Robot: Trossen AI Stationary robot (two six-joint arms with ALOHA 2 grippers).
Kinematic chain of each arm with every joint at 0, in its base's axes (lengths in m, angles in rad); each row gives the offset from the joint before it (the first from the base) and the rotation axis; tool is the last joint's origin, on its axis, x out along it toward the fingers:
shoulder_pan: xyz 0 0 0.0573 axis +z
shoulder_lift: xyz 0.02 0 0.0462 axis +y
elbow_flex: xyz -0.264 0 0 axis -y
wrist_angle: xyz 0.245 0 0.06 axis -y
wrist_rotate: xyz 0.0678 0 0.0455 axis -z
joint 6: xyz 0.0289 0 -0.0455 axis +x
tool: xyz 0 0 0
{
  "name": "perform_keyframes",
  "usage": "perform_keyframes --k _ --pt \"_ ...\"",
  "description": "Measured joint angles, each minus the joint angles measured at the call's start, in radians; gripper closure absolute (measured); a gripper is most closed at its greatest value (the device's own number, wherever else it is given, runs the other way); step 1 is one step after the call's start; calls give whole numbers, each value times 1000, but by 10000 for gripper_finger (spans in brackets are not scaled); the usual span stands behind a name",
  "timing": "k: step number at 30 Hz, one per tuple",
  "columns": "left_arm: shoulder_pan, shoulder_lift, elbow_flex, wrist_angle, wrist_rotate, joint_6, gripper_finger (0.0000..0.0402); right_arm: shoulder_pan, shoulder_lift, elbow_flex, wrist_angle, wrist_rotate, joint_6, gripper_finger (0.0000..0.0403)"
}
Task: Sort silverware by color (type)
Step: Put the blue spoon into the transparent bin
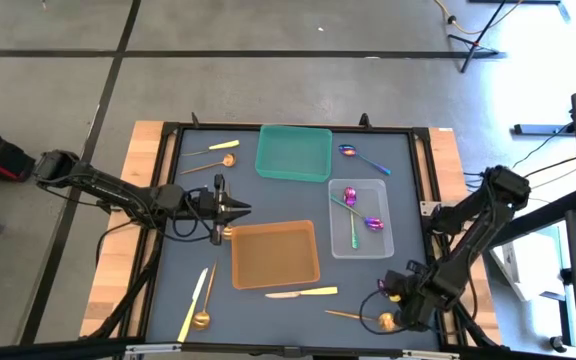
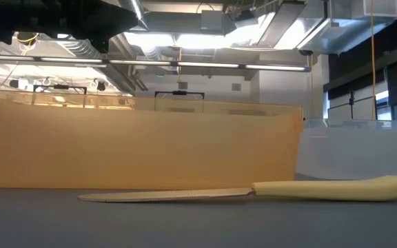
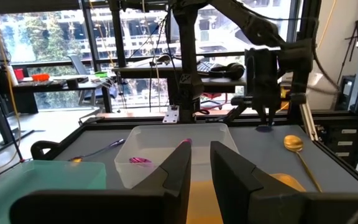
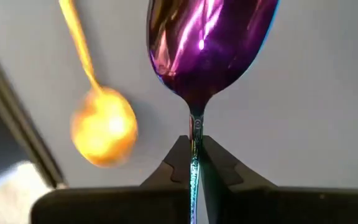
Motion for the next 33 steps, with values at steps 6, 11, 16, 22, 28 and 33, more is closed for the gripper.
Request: perform_keyframes --k 6,11,16,22,28,33 --pt "0 0 0 5 0 0 347 -96 -83 16 -57 162 -137 396" --pt "0 0 0 7 0 0 347 -207 -169 17 -71 262 -304 397" --pt "0 0 0 7 0 0 347 -329 -262 17 -74 337 -468 400" --pt "0 0 0 7 0 0 347 -494 -314 17 -82 459 -634 401" --pt "0 0 0 7 -3 0 347 -667 -313 -23 -69 496 -771 398" --pt "0 0 0 8 -10 0 347 -795 -313 -104 -11 474 -813 398"
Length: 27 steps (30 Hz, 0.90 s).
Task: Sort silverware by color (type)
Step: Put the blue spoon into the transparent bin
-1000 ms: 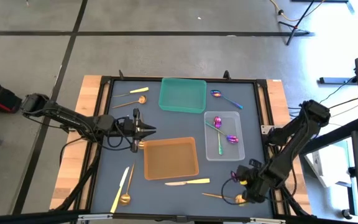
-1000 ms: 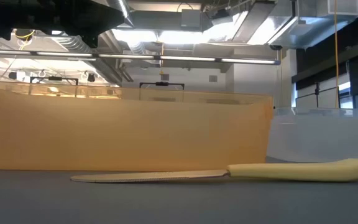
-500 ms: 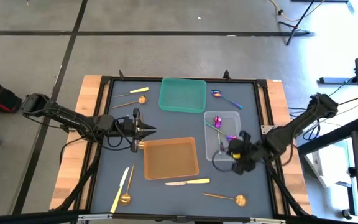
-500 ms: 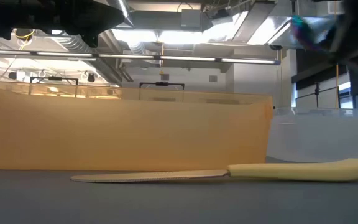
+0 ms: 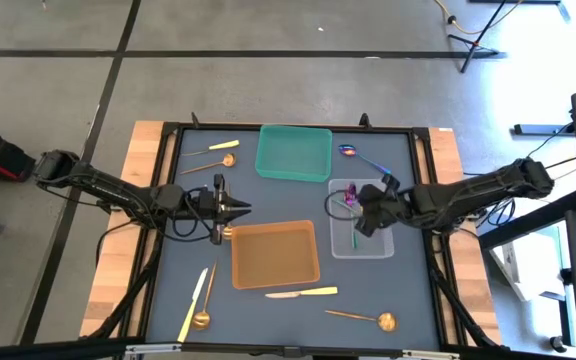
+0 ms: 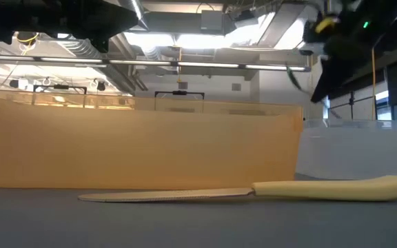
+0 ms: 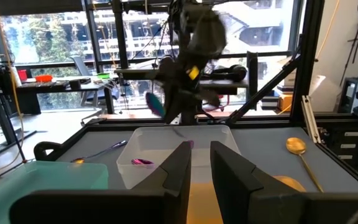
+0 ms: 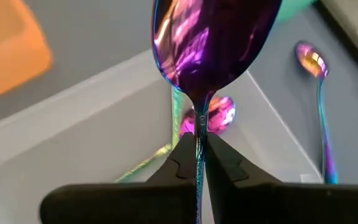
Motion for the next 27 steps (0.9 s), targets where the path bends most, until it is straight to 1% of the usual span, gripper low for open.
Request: perform_keyframes --k 4,8,10,17,20,27 --pt "0 0 0 0 0 0 347 -71 0 -70 94 -76 -5 398" --pt "0 0 0 0 0 0 347 -112 0 -128 167 -166 -5 398" --pt "0 0 0 0 0 0 347 -124 0 -151 191 -195 -4 398" --pt "0 0 0 0 -1 0 347 -146 0 -182 227 -198 -5 393" --pt "0 0 0 1 -1 0 347 -147 0 -182 228 -191 -7 366" --pt "0 0 0 1 -1 -1 347 -145 0 -166 217 -173 -70 267"
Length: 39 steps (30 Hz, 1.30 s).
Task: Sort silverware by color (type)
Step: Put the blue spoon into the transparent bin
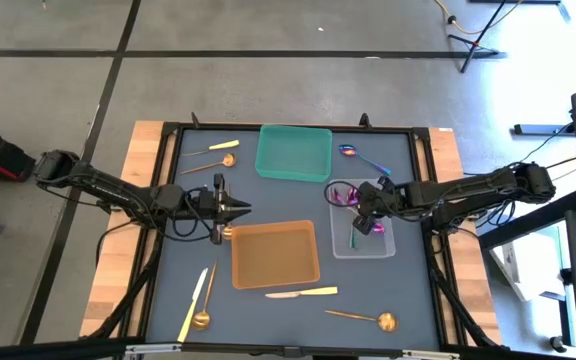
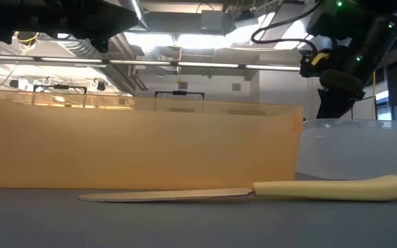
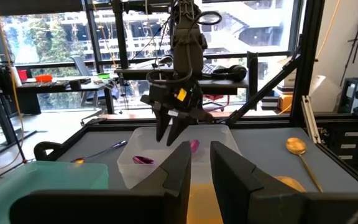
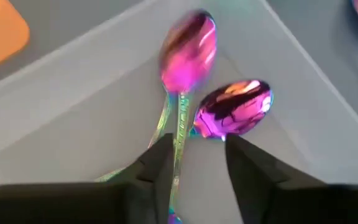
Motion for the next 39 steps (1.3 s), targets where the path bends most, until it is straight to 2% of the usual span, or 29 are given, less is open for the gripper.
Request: perform_keyframes --k 5,11,15,25,30,35,39 --pt "0 0 0 31 -23 0 346 0 0 61 3 -7 -38 221" --pt "0 0 0 6 -51 -5 346 29 0 114 37 -5 -75 204" --pt "0 0 0 -14 -19 -33 339 118 0 114 119 -28 -115 203" --pt "16 41 1 -3 -4 -73 263 369 8 114 204 -1 -68 203" --pt "43 74 1 43 1 -83 259 499 58 114 235 109 -37 203" --pt "88 147 6 37 1 -89 260 588 142 114 266 160 -35 203" --pt "131 231 75 -124 -43 -125 262 625 200 114 286 181 -34 203"
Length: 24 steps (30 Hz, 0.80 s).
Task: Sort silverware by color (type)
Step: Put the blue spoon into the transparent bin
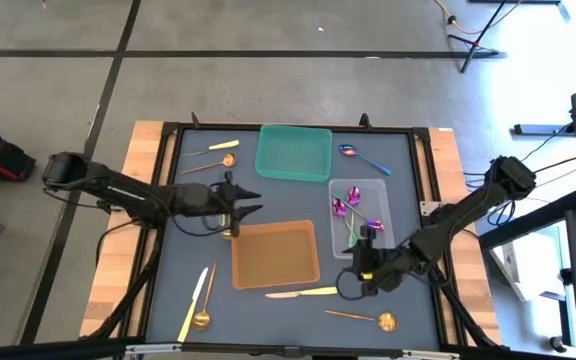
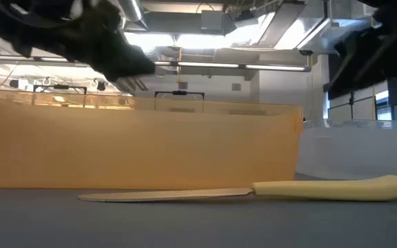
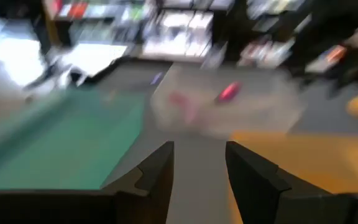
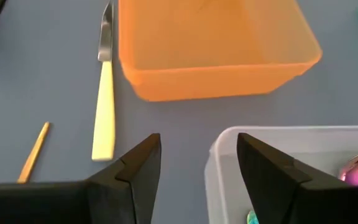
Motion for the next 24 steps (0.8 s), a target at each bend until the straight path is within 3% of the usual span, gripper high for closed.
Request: perform_keyframes --k 4,7,13,20,24 --pt "27 75 144 -341 -54 -65 262 7 16 0 10 1 0 203" --pt "31 131 216 -492 -58 -107 262 4 16 0 13 -2 0 203" --pt "45 227 230 -485 1 -114 263 4 10 20 -41 14 -3 203" --pt "74 273 229 -475 168 -120 263 4 -75 257 -475 228 100 203" --pt "72 281 229 -422 267 -121 263 2 -112 375 -708 297 183 203"
